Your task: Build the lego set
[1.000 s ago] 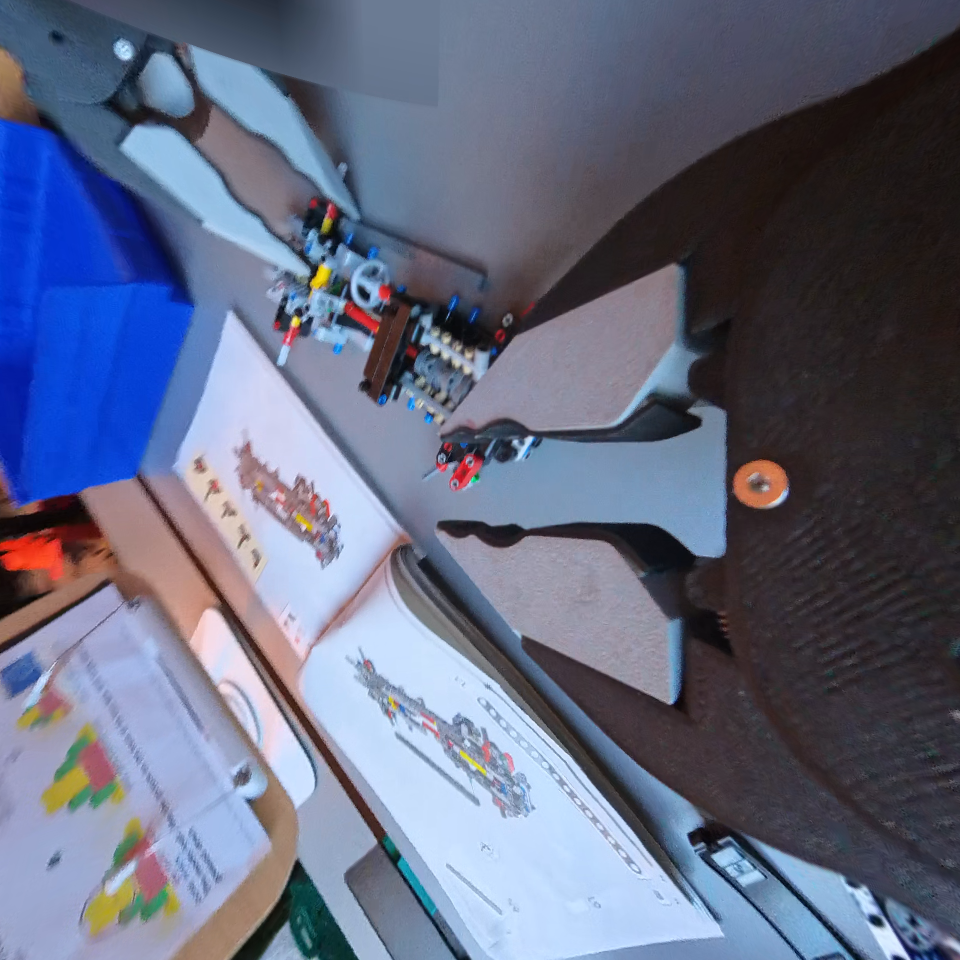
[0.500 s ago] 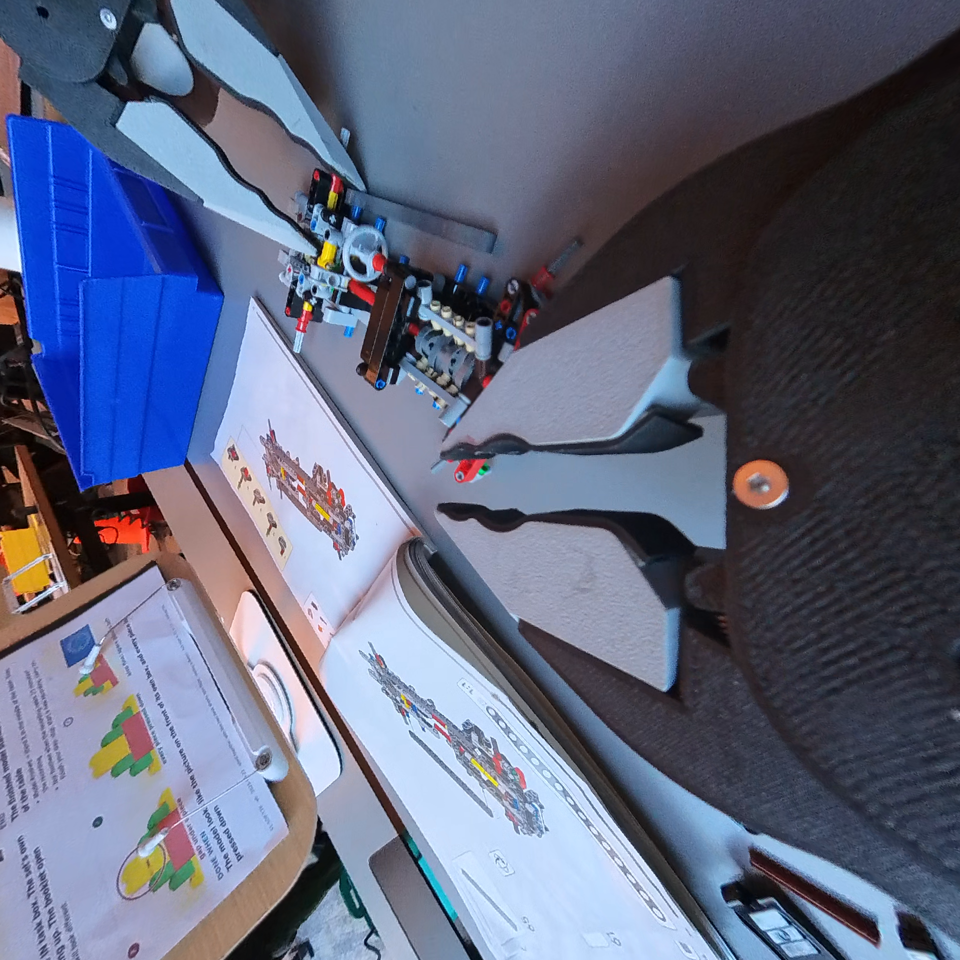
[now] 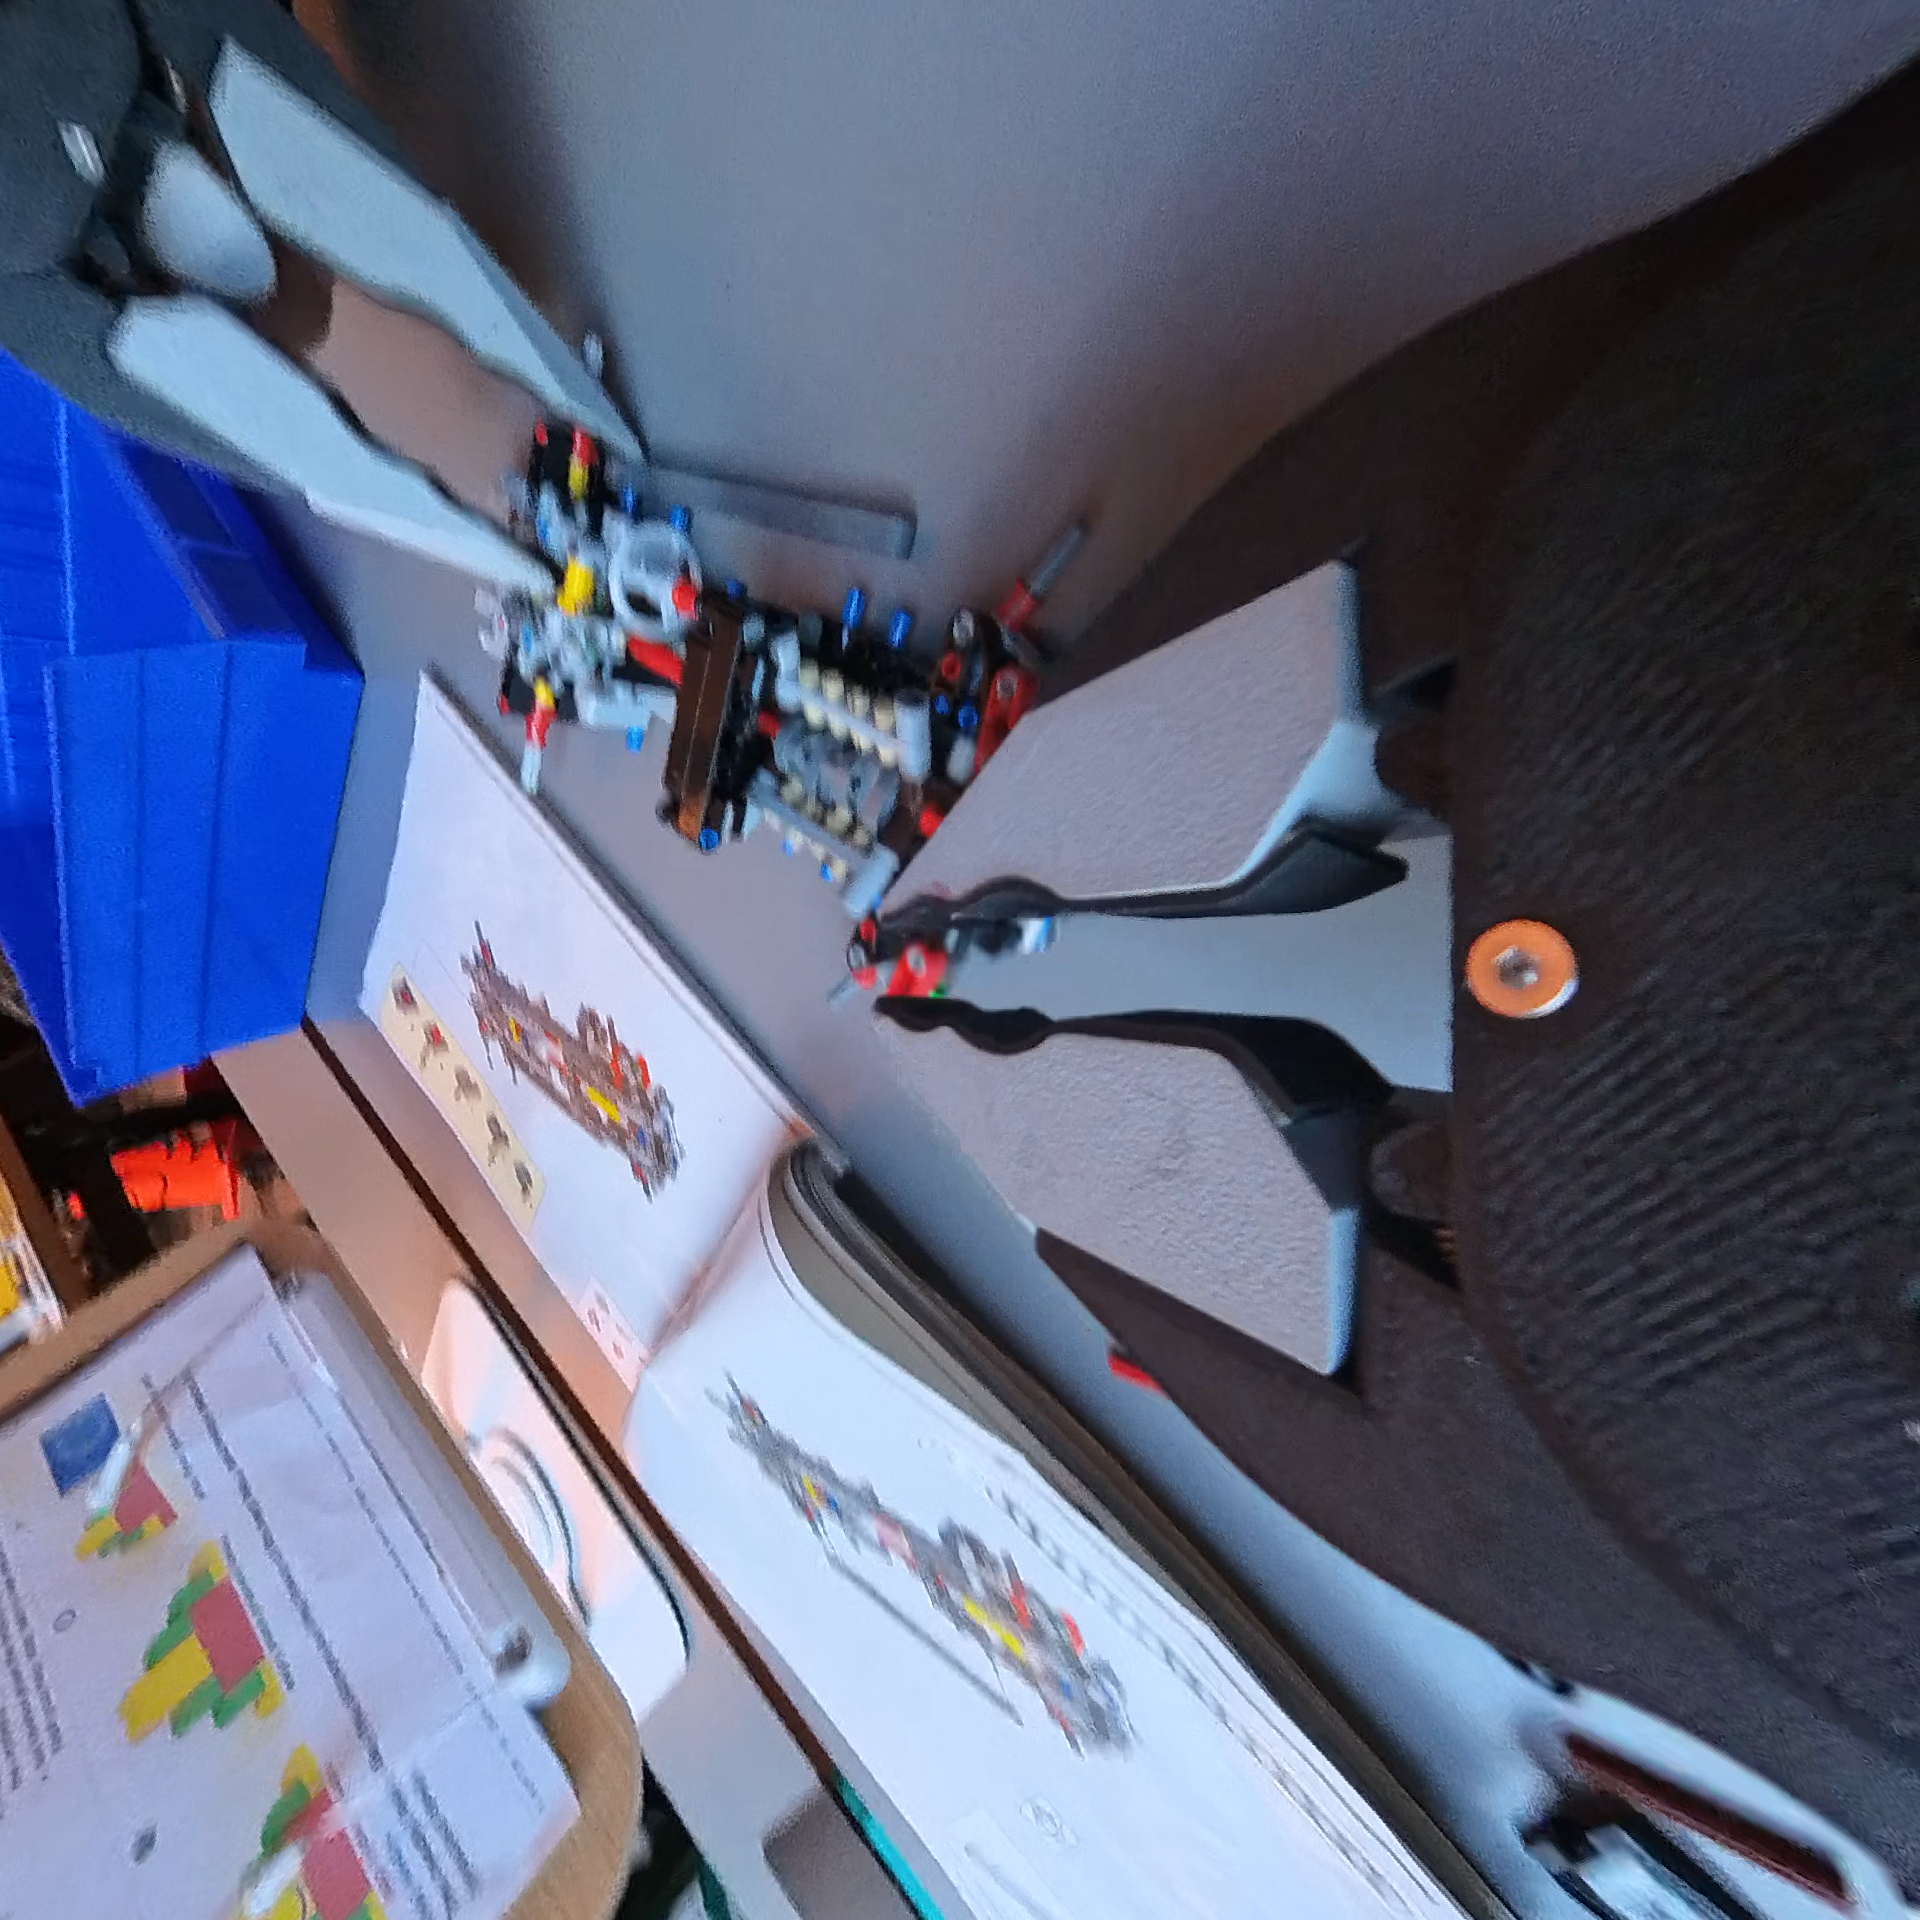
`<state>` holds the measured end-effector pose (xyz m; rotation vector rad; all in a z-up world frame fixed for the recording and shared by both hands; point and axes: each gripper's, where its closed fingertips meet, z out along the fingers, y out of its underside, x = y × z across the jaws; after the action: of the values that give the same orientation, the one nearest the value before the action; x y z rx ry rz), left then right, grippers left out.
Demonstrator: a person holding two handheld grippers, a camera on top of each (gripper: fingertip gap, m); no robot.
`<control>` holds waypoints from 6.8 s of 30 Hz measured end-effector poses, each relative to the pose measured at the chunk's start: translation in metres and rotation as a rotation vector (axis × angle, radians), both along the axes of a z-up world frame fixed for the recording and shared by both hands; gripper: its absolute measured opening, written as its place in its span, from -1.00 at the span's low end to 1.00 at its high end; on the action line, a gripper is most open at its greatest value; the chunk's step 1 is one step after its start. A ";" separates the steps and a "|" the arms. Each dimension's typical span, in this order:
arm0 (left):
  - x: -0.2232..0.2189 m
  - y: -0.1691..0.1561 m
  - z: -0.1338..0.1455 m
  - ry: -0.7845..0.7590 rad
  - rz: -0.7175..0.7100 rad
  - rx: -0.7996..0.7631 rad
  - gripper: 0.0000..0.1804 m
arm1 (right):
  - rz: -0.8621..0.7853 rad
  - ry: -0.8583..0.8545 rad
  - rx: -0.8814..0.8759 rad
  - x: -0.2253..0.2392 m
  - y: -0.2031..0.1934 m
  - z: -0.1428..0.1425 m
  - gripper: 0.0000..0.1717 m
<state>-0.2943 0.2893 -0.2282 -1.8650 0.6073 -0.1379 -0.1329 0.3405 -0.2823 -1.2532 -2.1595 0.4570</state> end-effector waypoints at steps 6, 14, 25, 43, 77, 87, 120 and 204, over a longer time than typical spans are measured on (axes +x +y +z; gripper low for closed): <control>0.045 -0.024 -0.002 -0.042 -0.254 -0.046 -0.87 | 0.002 0.011 0.004 0.000 0.000 0.000 -0.57; 0.040 -0.017 -0.003 0.039 -0.196 0.008 -0.86 | 0.011 0.034 0.009 -0.001 0.000 0.001 -0.57; 0.027 -0.011 -0.003 0.024 -0.140 0.002 -0.83 | 0.051 0.066 0.069 -0.003 -0.005 0.003 -0.57; 0.028 -0.011 -0.007 0.042 -0.151 -0.015 -0.79 | 0.052 0.153 0.011 -0.004 -0.005 0.022 -0.36; 0.028 -0.008 -0.015 0.093 -0.136 -0.049 -0.85 | -0.096 0.272 -0.179 -0.002 0.032 0.038 -0.68; 0.029 -0.008 -0.017 0.105 -0.139 -0.054 -0.86 | -0.042 0.271 -0.137 -0.006 0.010 0.045 -0.80; 0.026 -0.005 -0.028 0.208 -0.088 -0.074 -0.94 | -0.077 -0.046 -0.023 -0.043 -0.053 -0.004 -0.93; 0.028 -0.008 -0.024 0.168 -0.087 -0.069 -0.71 | -0.203 0.214 -0.112 0.035 0.033 0.042 -0.80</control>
<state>-0.2662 0.2809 -0.2517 -1.9300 0.8090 -0.0599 -0.0980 0.3730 -0.2407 -1.3998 -1.8299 0.6028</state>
